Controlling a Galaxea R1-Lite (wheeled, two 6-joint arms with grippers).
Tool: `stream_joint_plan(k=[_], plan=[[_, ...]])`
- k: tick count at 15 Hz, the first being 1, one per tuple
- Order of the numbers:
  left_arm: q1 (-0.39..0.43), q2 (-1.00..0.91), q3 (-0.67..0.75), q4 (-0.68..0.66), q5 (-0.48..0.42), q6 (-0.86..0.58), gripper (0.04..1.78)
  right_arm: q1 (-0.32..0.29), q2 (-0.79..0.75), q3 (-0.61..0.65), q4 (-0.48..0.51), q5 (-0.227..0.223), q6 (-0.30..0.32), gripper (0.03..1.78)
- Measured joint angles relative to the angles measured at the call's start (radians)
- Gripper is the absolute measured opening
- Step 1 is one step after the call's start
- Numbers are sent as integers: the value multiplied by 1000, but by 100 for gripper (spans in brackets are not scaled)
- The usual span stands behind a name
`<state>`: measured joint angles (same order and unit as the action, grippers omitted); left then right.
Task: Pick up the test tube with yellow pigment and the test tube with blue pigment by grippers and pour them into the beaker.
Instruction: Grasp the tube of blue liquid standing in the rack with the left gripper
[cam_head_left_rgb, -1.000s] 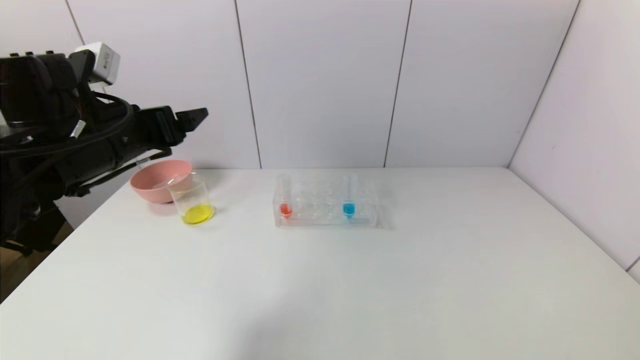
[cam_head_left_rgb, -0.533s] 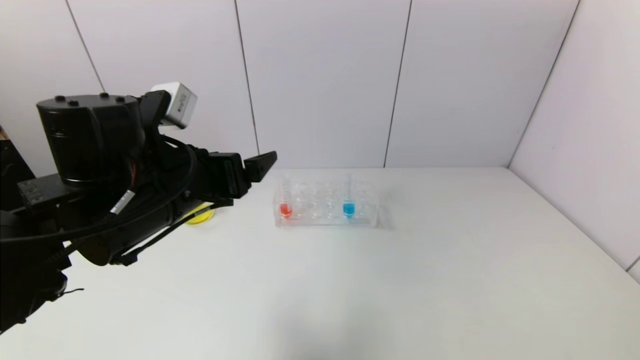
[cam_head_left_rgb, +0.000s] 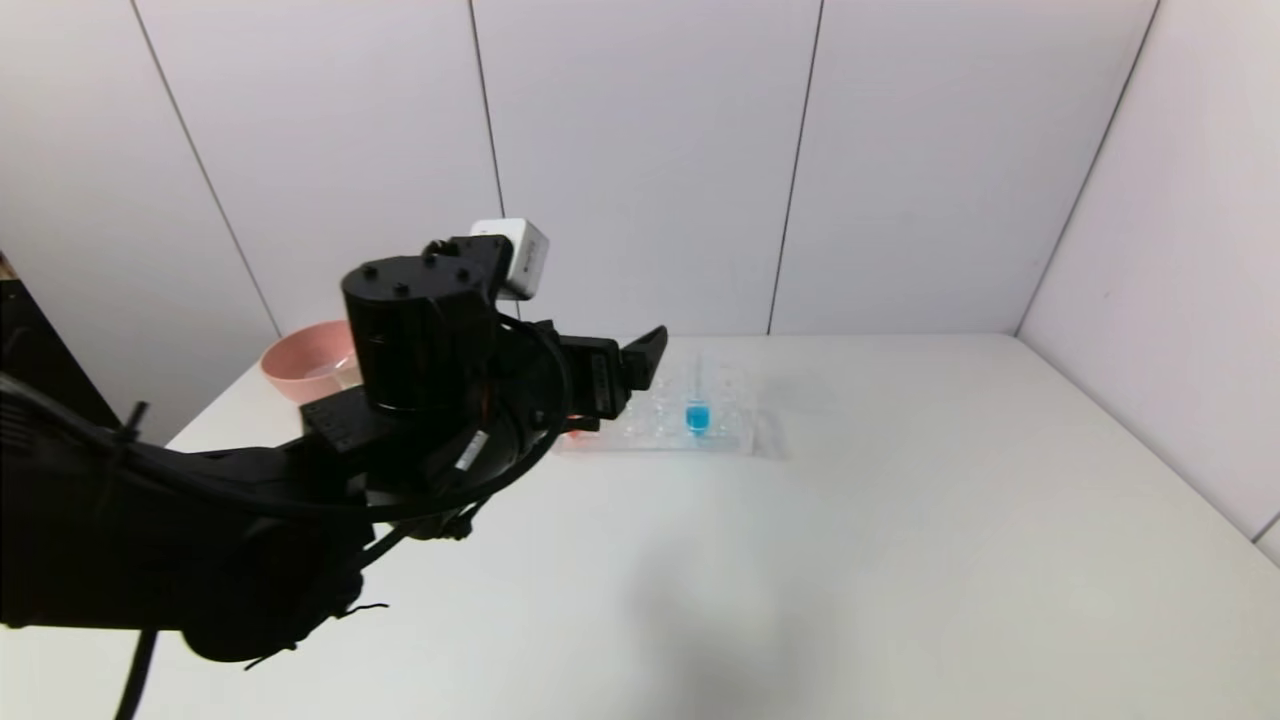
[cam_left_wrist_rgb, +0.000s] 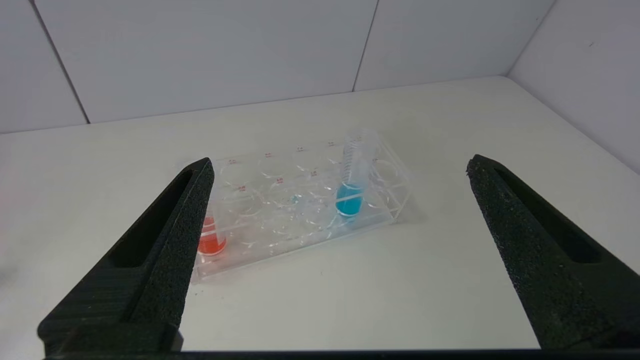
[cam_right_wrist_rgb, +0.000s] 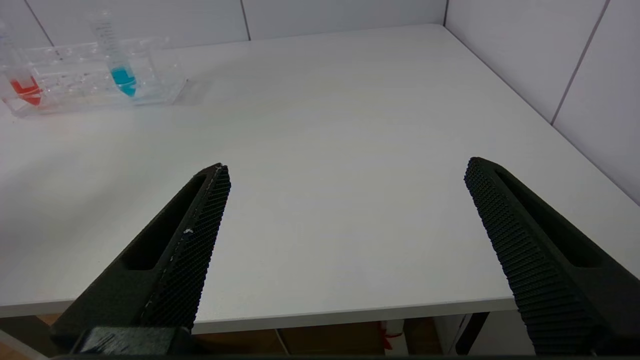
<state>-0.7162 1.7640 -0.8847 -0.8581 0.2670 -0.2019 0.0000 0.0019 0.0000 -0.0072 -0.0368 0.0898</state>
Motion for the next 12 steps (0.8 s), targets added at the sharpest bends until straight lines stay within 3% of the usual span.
stream_joint_plan(k=[12], plan=[[-39, 442, -368, -52, 27, 47, 176, 0, 0, 0, 0, 0, 0, 171]])
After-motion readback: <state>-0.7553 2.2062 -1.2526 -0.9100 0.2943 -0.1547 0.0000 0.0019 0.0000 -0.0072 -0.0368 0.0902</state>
